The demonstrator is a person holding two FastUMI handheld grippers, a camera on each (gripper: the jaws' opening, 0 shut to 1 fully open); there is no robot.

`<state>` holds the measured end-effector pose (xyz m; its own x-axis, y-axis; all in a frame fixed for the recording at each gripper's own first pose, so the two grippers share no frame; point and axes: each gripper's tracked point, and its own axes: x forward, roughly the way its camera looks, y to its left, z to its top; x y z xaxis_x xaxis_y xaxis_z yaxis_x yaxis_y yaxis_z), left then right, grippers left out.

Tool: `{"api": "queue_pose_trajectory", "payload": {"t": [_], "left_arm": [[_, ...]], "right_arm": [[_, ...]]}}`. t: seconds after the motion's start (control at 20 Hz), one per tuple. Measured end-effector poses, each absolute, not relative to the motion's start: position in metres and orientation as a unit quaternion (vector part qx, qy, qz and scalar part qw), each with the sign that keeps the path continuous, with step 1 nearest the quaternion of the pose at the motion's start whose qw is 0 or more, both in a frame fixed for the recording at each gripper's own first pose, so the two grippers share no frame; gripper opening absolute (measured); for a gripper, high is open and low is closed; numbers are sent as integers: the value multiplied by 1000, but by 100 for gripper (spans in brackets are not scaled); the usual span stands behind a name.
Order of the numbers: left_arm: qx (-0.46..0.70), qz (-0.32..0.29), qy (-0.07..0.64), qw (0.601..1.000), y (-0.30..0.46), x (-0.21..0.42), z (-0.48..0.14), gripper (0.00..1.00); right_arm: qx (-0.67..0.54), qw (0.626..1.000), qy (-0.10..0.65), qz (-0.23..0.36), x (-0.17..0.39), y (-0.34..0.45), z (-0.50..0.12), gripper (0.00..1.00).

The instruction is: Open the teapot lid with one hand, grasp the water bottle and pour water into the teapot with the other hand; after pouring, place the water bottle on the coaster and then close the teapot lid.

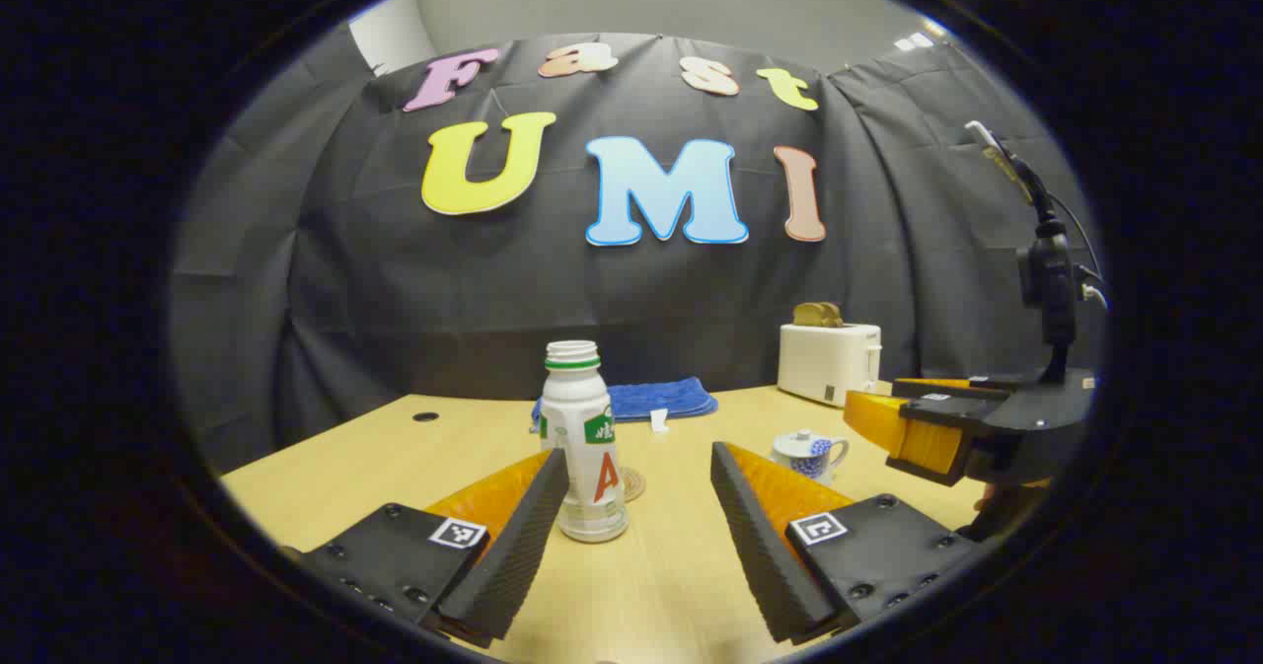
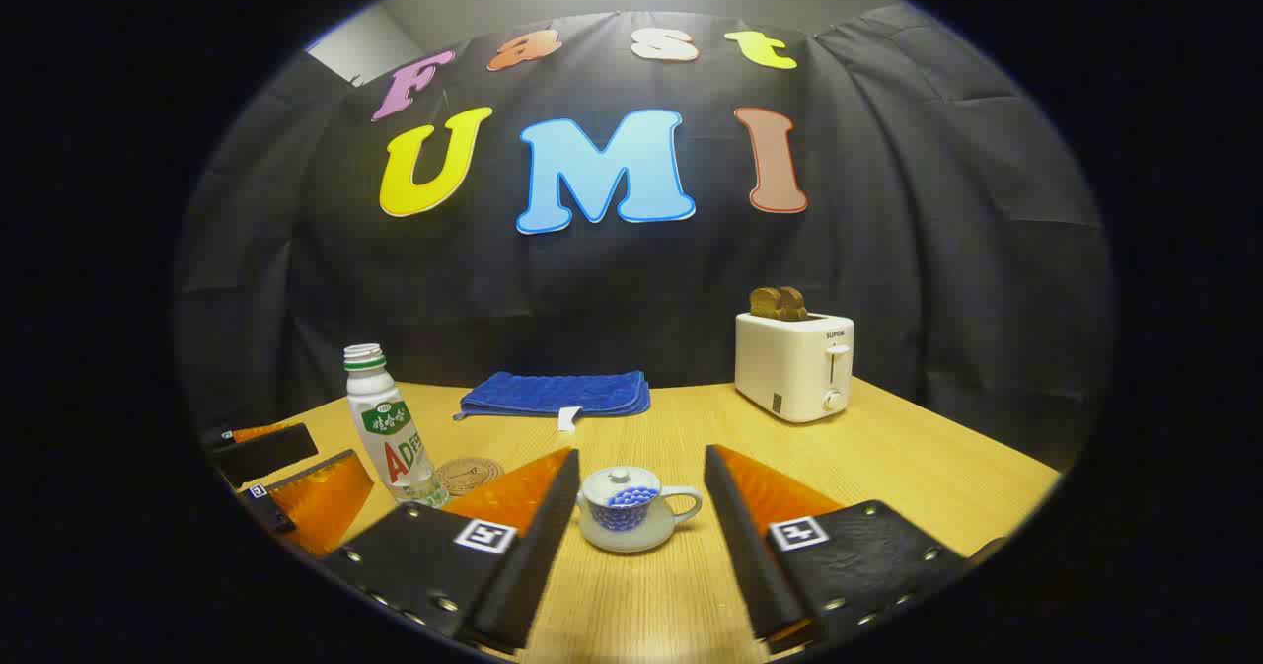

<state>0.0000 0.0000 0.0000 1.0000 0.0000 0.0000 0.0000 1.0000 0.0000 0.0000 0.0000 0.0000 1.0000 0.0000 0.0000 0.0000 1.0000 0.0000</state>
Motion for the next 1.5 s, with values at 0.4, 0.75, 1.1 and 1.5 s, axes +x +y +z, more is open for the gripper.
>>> {"api": "queue_pose_trajectory", "payload": {"t": [0.4, 0.75, 1.1, 1.5], "left_arm": [[4, 6, 9, 1000, 11, 2, -6, 96], [1, 3, 11, 1000, 9, 2, -6, 100], [3, 1, 10, 1000, 8, 0, -6, 100], [-2, 3, 10, 1000, 11, 0, -6, 100]], "right_arm": [[-14, 999, 27, 9, 17, 5, -3, 62], [-25, 999, 26, 15, 32, 9, -3, 62], [-28, 999, 27, 18, 49, 12, -4, 62], [-32, 998, 57, 22, 74, 15, -29, 62]]}}
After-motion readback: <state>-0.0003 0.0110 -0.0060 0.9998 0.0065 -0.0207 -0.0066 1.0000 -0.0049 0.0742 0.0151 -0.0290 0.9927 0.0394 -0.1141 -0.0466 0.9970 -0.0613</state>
